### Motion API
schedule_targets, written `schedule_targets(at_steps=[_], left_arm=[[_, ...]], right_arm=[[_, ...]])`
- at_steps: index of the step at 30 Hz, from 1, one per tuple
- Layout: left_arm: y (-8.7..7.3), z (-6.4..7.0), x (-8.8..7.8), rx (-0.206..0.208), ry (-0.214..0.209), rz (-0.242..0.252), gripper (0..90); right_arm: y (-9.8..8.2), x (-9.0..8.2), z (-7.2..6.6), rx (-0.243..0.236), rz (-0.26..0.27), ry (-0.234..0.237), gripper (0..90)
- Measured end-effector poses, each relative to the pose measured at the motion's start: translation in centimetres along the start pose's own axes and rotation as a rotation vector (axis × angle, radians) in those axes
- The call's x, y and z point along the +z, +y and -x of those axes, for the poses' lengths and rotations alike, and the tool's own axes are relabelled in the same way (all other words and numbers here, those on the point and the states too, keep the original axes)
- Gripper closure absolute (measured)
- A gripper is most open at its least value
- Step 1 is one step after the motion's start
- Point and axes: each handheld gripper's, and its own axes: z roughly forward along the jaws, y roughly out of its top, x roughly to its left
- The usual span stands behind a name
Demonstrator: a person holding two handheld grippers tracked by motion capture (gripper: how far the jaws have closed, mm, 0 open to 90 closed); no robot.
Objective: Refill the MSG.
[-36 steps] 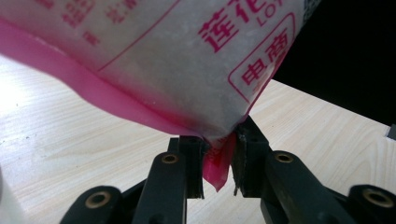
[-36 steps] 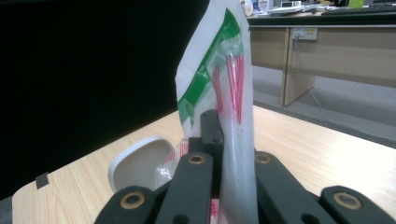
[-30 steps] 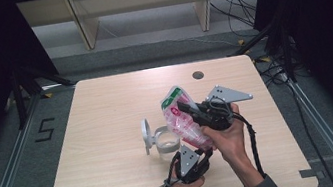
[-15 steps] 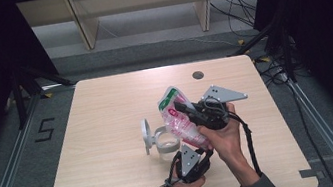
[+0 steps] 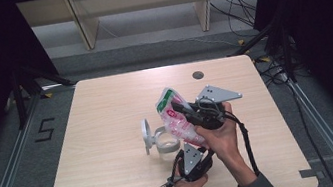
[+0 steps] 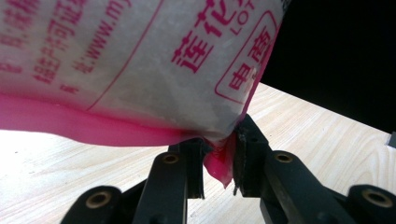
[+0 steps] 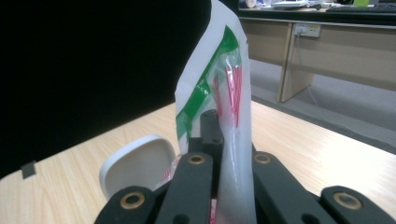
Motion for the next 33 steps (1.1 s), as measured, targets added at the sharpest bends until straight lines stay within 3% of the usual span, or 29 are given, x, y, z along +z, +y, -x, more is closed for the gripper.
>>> schedule_targets(at_steps=[1,2,3,11,17,20,23,24,25,33], left_arm=[[0.0,0.0,0.0,0.0,0.0,0.0,75.6],[0.0,0.0,0.0,0.001,0.003,-0.001,75.6],[0.0,0.0,0.1,-0.001,0.003,0.004,75.6],[0.1,0.0,0.4,-0.003,0.0,0.003,75.8],[0.1,0.1,0.4,0.0,0.0,0.004,75.8],[0.2,0.1,0.4,0.003,0.005,0.003,75.8],[0.1,0.1,0.6,0.0,0.004,0.009,75.8],[0.2,0.1,0.5,-0.001,0.003,0.006,75.8],[0.2,0.1,0.6,0.0,0.004,0.007,75.8],[0.2,-0.1,0.7,-0.004,0.0,0.014,76.0]], right_arm=[[0.0,0.0,0.0,0.0,0.0,0.0,90.0],[0.0,0.1,0.2,-0.034,0.005,-0.004,90.0],[0.0,0.2,0.1,-0.013,-0.002,0.002,90.0],[0.1,0.5,0.0,-0.037,-0.014,-0.002,90.0],[0.1,0.9,-0.1,-0.034,-0.017,0.014,90.0],[0.1,0.9,-0.1,-0.018,-0.025,-0.001,90.0],[0.2,1.1,0.0,-0.052,-0.025,-0.005,90.0],[0.1,1.2,-0.1,-0.023,-0.028,0.009,90.0],[0.2,1.2,0.0,-0.042,-0.033,0.007,90.0],[0.1,1.8,-0.3,-0.051,-0.043,0.01,90.0]])
